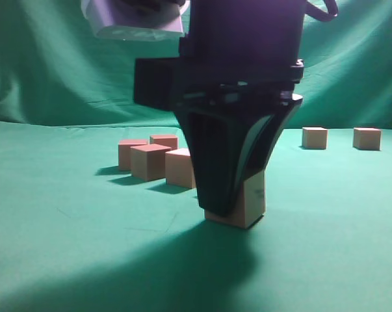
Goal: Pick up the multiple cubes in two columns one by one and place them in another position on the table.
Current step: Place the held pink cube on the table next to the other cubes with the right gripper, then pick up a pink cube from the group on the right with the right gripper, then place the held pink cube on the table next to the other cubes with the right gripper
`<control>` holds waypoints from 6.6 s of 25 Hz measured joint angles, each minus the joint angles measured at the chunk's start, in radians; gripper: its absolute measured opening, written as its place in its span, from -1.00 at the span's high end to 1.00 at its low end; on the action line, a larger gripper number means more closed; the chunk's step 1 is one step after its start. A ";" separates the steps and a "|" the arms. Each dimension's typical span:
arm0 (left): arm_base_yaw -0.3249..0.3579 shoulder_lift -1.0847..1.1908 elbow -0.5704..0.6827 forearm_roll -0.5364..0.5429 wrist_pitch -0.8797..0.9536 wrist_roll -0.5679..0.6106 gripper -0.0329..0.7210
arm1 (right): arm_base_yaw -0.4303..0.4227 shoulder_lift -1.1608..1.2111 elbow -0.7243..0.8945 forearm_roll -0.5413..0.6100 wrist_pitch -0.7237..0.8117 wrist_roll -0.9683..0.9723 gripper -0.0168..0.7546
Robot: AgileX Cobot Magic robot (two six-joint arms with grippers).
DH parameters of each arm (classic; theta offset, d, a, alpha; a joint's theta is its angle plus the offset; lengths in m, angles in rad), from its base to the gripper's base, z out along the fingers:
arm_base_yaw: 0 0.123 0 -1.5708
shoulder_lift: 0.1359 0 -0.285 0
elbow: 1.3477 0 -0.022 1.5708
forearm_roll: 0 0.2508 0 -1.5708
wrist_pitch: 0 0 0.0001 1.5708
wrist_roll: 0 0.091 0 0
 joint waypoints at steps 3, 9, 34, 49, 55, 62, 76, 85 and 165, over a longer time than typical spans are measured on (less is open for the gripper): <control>0.000 0.000 0.000 0.000 0.000 0.000 0.91 | 0.000 0.000 0.000 -0.001 -0.002 0.001 0.27; 0.000 0.000 0.000 0.000 0.000 0.000 0.91 | 0.000 0.000 0.000 -0.001 -0.002 0.010 -0.07; 0.000 0.000 0.000 0.000 0.000 0.000 0.91 | -0.197 -0.056 -0.400 -0.314 0.458 0.215 -0.43; 0.000 0.000 0.000 0.000 0.000 0.000 0.91 | -0.709 0.077 -0.441 0.068 0.084 0.159 -0.43; 0.000 0.000 0.000 0.000 0.000 0.000 0.91 | -0.712 0.219 -0.571 0.100 0.028 0.093 -0.43; 0.000 0.000 0.000 0.000 0.000 0.000 0.91 | -0.712 0.378 -0.699 0.105 0.025 0.090 -0.43; 0.000 0.000 0.000 0.000 0.000 0.000 0.91 | -0.712 0.422 -0.713 0.103 0.034 0.088 0.29; 0.000 0.000 0.000 0.000 0.000 0.000 0.91 | -0.712 0.394 -0.739 0.105 0.102 0.090 0.29; 0.000 0.000 0.000 0.000 0.000 0.000 0.91 | 0.038 0.070 -0.186 0.176 0.071 -0.404 -0.49</control>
